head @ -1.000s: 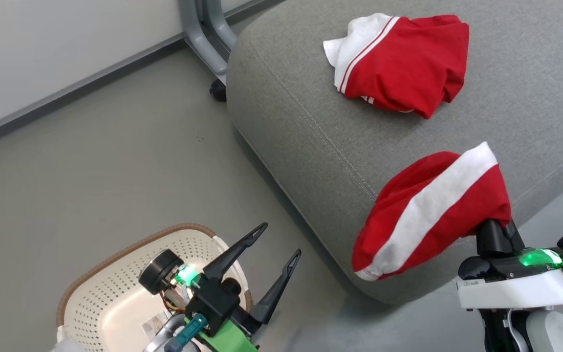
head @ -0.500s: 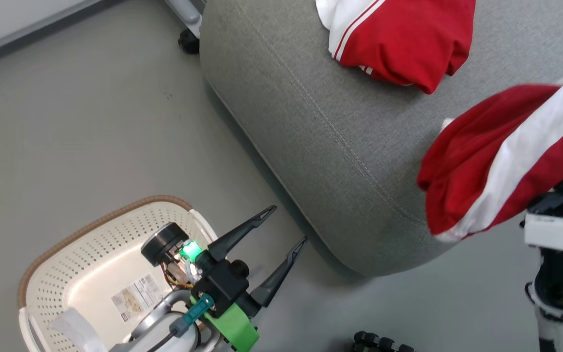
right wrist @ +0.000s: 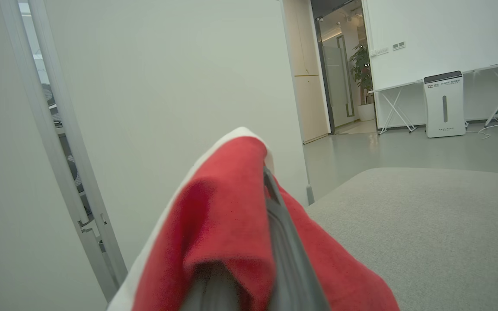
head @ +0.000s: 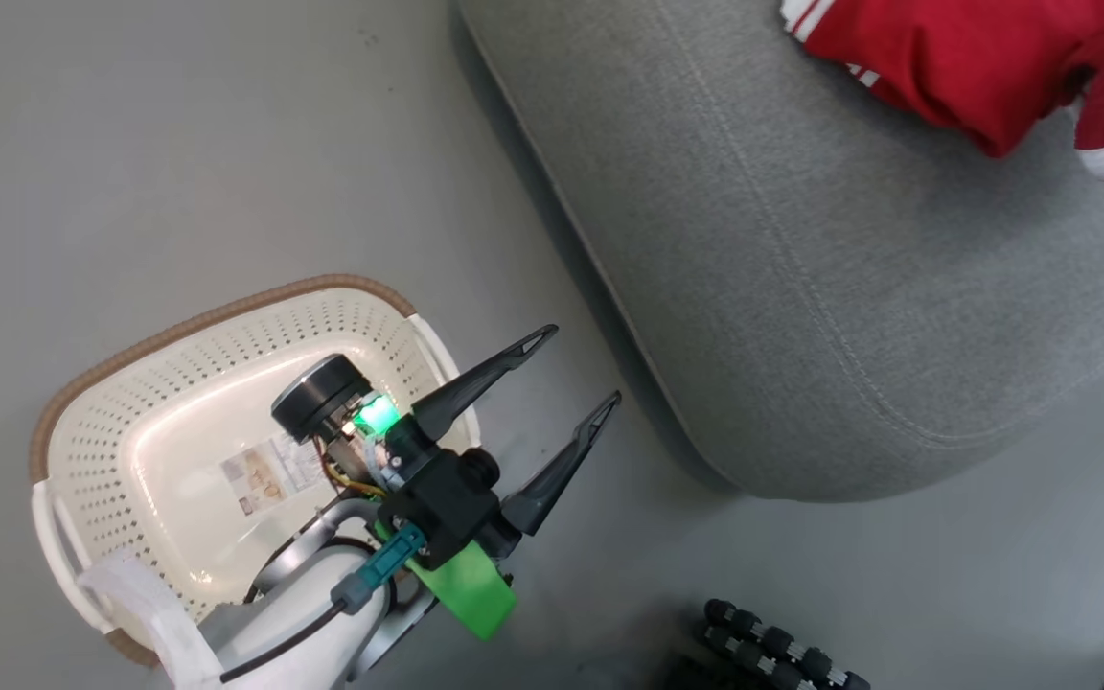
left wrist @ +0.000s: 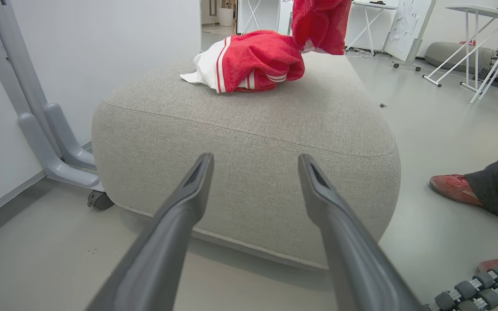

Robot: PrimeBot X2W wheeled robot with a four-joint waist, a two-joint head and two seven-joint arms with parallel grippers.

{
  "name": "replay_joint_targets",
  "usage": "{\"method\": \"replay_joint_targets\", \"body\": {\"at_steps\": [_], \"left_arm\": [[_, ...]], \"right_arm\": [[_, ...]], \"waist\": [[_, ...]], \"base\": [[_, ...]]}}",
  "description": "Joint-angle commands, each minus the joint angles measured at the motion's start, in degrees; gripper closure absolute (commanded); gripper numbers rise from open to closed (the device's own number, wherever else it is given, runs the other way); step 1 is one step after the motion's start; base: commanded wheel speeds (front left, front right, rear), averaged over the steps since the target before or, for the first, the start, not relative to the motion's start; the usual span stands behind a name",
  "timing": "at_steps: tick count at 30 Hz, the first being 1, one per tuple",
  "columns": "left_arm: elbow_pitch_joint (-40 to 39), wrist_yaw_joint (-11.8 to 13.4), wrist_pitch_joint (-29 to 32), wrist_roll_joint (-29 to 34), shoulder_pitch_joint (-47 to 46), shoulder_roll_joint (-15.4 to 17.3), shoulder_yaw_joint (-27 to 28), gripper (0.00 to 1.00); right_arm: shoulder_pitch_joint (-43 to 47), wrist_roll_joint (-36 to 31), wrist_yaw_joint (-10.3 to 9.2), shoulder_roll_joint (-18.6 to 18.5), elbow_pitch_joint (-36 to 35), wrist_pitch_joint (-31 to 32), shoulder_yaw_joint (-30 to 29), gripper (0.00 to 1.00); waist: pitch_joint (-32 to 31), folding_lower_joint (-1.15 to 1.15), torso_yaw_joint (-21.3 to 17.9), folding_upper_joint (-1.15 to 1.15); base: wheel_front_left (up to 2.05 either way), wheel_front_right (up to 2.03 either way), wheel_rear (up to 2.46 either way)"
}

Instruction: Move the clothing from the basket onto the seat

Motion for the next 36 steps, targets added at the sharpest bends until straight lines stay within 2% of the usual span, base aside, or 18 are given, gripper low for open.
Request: {"method": "replay_joint_targets", "body": {"at_steps": [1,4,6,7,8,9,13,20,25,29,36], "left_arm": [[0.2,-0.1,-0.5,0.0,-1.6,-0.4,0.0,0.00],[0.8,-0.1,-1.1,0.0,-2.5,-1.0,-0.3,0.00],[1.2,-0.1,-1.4,-0.3,-2.8,-1.4,-0.5,0.00],[1.4,-0.1,-1.5,-0.6,-2.9,-1.5,-0.4,0.00],[1.5,-0.1,-1.7,-0.6,-3.0,-1.5,-0.5,0.00],[1.8,-0.1,-1.9,-0.8,-3.1,-1.7,-0.5,0.00],[2.6,0.6,-2.5,0.1,-3.5,-2.1,-0.7,0.00],[5.5,2.3,-3.4,-0.3,-1.7,-4.0,0.0,0.00],[6.3,3.3,-3.5,-1.4,0.3,-5.7,1.5,0.00],[5.5,5.2,-3.5,-1.9,3.1,-7.2,4.6,0.00],[5.7,9.3,-3.5,-1.6,8.7,-10.7,11.8,0.00]], "right_arm": [[-2.6,-0.6,-0.02,-0.8,2.6,0.0,-0.4,1.00],[-5.4,-2.4,-0.02,-2.3,7.5,0.0,-0.8,0.96],[-6.8,-4.4,-0.02,-2.8,10.1,0.0,-0.6,0.82],[-7.7,-5.2,-0.02,-2.5,11.6,0.0,-1.3,0.51],[-8.4,-6.0,-0.02,-2.3,12.4,0.0,-2.1,0.08],[-8.9,-7.0,-0.02,-2.1,13.3,0.0,-2.8,0.00],[-8.0,-11.3,-0.02,-0.3,14.6,0.0,-5.7,0.00],[1.8,-15.2,-0.04,4.3,12.4,0.0,-6.8,0.00],[11.1,-14.7,-0.05,6.1,9.3,0.0,-3.3,0.00],[17.4,-14.6,-0.03,7.1,6.6,0.0,1.3,0.00],[24.1,-14.4,-0.04,7.2,2.1,0.0,9.9,0.00]], "waist": [[4.0,-0.01,5.8,0.00],[4.7,-0.01,7.6,0.00],[5.0,-0.01,8.6,0.00],[5.1,-0.01,9.0,0.00],[5.2,-0.01,9.3,0.00],[5.2,-0.01,9.7,0.00],[4.8,-0.01,10.6,0.00],[-0.2,-0.01,11.1,0.00],[-4.7,-0.01,11.3,0.00],[-8.0,-0.01,11.8,0.00],[-14.0,-0.01,15.9,0.00]], "base": [[0.00,0.00,0.00],[0.00,0.00,0.00],[0.00,0.00,0.00],[0.00,0.00,0.00],[0.00,0.00,0.00],[0.00,0.00,0.00],[0.00,0.00,0.00],[0.00,0.00,0.00],[0.00,0.00,0.00],[0.00,0.00,0.00],[0.00,0.00,0.00]]}}
